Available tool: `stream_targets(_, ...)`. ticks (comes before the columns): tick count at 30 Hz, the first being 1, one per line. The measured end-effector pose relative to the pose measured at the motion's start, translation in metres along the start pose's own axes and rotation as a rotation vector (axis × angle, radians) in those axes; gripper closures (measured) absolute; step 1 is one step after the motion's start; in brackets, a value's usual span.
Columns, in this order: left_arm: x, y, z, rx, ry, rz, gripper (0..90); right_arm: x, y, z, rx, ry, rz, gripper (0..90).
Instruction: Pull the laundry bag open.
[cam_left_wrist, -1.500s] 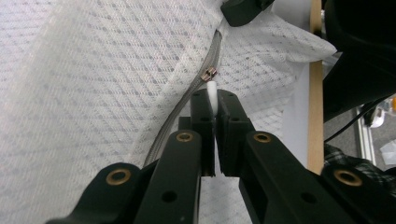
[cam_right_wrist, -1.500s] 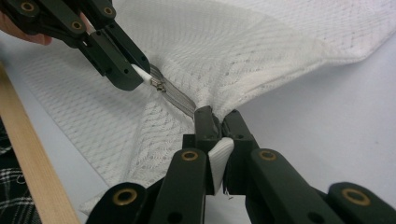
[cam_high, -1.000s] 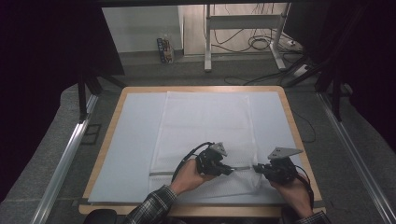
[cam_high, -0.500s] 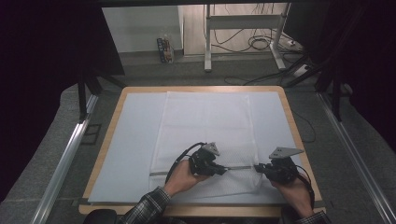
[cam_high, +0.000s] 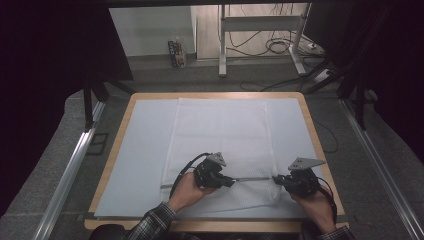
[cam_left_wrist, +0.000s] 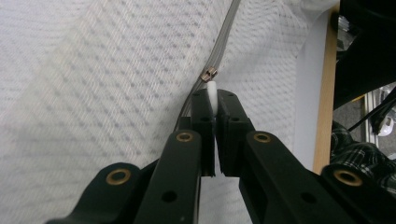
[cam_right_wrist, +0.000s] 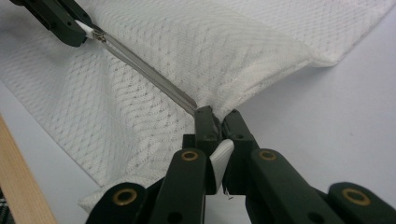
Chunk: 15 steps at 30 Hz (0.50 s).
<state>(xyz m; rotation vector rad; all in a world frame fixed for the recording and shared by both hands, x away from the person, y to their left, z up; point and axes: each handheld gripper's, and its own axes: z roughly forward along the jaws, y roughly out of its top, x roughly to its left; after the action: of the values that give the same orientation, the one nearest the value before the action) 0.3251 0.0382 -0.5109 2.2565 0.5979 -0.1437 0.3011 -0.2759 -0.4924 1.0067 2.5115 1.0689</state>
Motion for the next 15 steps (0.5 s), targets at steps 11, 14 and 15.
stream_targets(11, 0.001, -0.013, -0.014, -0.015, 0.010, -0.024, 87.6, 0.000, 0.000, -0.001, -0.004, 0.000, 0.000, 86.4)
stream_targets(14, -0.001, -0.015, -0.016, -0.018, 0.014, -0.027, 87.6, 0.000, 0.000, -0.001, -0.006, 0.005, -0.001, 86.4)
stream_targets(15, -0.001, -0.016, -0.016, -0.016, 0.017, -0.025, 87.6, 0.000, 0.000, -0.001, -0.005, -0.003, -0.004, 86.4)
